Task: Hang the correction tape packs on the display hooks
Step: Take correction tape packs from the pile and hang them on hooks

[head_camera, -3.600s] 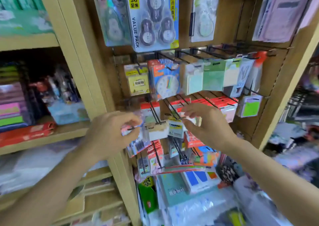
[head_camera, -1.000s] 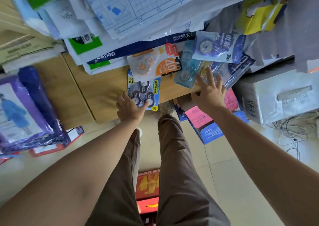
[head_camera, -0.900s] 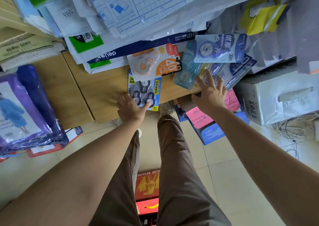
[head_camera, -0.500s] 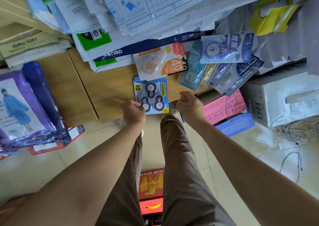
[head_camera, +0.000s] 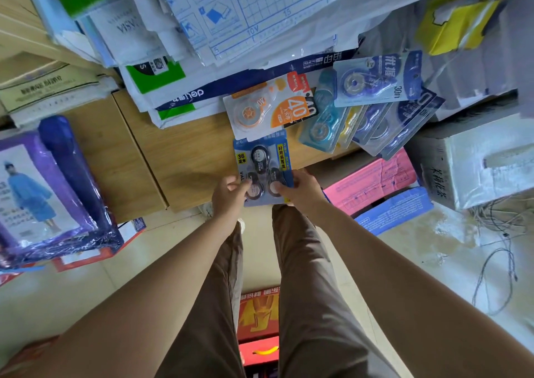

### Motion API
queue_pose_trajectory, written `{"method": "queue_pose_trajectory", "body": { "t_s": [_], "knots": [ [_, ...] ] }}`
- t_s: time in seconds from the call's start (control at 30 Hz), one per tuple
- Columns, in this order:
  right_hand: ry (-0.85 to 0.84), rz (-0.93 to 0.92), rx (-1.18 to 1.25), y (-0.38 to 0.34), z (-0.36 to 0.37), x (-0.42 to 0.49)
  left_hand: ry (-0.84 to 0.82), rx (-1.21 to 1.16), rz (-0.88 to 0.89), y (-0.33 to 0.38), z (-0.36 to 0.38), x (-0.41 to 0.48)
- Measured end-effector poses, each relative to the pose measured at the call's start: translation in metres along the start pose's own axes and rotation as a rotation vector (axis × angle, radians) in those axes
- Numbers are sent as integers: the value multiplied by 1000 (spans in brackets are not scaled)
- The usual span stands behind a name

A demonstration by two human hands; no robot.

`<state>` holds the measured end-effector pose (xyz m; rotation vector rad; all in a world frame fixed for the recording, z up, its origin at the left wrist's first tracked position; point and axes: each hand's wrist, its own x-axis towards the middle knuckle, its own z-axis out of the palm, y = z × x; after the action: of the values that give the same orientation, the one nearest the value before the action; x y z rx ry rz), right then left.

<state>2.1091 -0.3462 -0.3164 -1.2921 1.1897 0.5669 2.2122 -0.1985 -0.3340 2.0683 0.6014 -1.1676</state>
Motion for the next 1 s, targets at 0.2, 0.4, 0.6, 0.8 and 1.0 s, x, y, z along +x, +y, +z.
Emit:
{"method": "queue_pose_trajectory", "body": {
  "t_s": [0.2, 0.4, 0.6, 0.8, 1.0],
  "knots": [
    [-170, 7, 45, 27, -22, -22, -292, -84, -105, 9, -14, -22],
    [-91, 61, 180, 11, -57, -39, -432, -167, -8, 20, -17, -53],
    [428, 33, 114, -18, -94, -9, -373, -152, 96, 28, -23, -58],
    [599, 215, 113, -45, -82, 13, -233, -119, 167, 30, -28, -58],
    [671, 208, 144, -51, -66, 29, -199, -80, 182, 22, -42, -51]
  ]
}}
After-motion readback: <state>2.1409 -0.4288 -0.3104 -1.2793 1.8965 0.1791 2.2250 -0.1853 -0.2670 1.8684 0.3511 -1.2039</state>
